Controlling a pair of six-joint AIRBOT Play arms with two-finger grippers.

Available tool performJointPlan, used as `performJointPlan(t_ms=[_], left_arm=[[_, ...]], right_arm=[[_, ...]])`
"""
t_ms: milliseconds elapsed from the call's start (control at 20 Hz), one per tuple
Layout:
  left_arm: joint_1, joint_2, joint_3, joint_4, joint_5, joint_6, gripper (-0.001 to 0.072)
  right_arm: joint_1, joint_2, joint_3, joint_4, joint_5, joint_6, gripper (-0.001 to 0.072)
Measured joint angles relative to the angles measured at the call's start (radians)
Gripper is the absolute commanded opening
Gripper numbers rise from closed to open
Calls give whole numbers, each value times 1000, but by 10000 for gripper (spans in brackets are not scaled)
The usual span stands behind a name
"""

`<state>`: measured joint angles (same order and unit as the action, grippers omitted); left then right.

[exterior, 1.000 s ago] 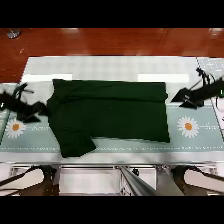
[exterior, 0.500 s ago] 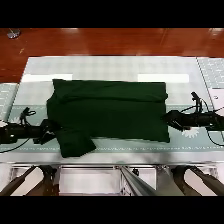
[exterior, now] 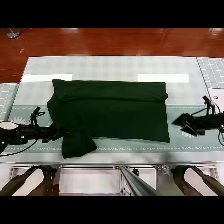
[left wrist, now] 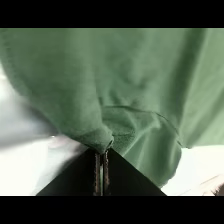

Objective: Fold the shirts.

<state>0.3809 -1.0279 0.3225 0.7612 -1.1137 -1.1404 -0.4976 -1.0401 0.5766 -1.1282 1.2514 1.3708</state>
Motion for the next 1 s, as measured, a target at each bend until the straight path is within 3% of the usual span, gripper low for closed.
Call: performJointPlan(t_ms=[200, 500, 550, 600, 650, 1000], left_arm=[[-6, 1, 0, -21, -13, 22, 35], [-7, 1, 0, -28, -19, 31, 36], [-7, 1, 0, -28, -19, 31, 36], [-7, 1, 0, -29, -19, 31, 36], [-7, 1, 0, -29, -19, 31, 36], [9, 0, 132, -28, -57, 32, 35]], right_arm=[[15, -8, -74, -39, 58, 34, 618], [135, -81, -112, 89, 29, 17, 606], [152, -97, -111, 124, 6, 10, 524], [166, -110, -105, 153, -29, -1, 301], [179, -124, -98, 172, -68, -16, 23], [209, -158, 81, 261, -20, -111, 30]])
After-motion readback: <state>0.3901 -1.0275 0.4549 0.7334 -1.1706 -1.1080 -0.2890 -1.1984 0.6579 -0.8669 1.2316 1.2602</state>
